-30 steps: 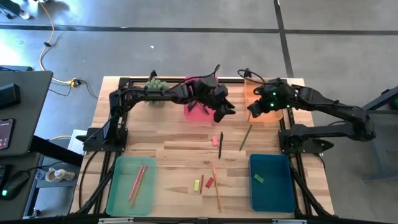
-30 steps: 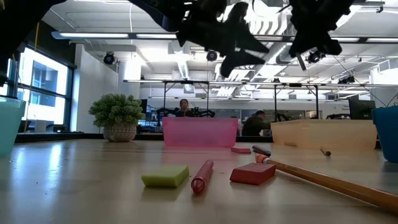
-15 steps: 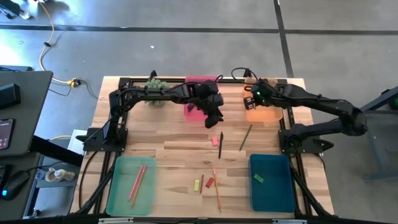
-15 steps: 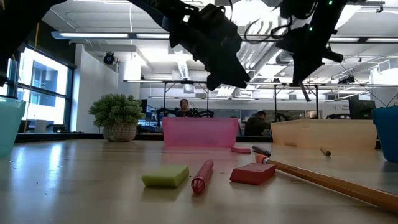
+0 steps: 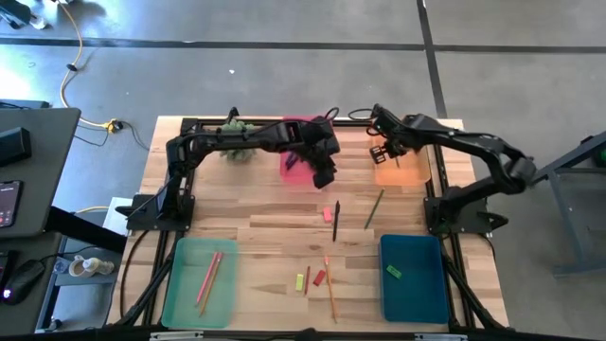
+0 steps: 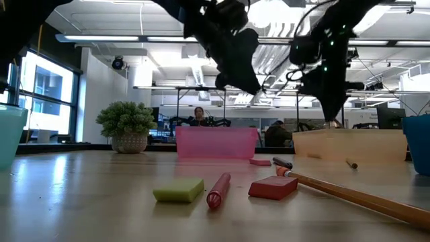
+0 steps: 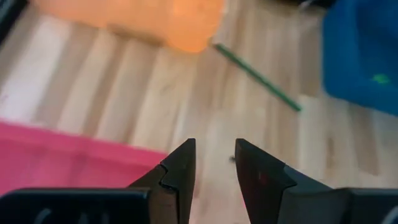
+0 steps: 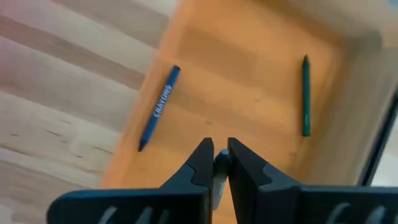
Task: Sort crayons/erasers/pens/pencils in bins
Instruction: Put the gray crayon into the orange bin
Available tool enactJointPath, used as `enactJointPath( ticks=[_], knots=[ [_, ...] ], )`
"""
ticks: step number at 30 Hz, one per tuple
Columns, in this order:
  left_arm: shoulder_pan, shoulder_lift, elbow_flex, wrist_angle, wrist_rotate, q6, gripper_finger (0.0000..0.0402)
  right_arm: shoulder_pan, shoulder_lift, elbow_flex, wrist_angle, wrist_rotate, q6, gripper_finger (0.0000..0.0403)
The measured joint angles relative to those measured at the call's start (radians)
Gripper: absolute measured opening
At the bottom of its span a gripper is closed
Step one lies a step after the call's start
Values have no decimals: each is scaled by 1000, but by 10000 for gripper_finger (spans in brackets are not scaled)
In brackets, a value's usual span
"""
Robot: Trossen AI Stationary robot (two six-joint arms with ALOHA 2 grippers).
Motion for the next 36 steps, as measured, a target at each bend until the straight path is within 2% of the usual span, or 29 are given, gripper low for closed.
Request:
enactJointPath(
  ticks=[5, 13, 23, 30, 36],
  knots=[
    [1, 0, 68, -101, -73, 0, 94, -82, 86, 0, 17, -75, -98, 12],
    [1, 0, 144, -232, -176, 0, 86, -176, 158, 0, 46, -120, -205, 12],
    [10, 0, 212, -445, -430, -17, 85, -254, 214, 0, 135, -197, -328, 12],
    [14, 0, 235, -625, -444, -111, 85, -296, 258, 0, 156, -225, -389, 16],
    [14, 0, 236, -764, -479, -197, 85, -308, 263, 0, 179, -220, -418, 50]
  ],
)
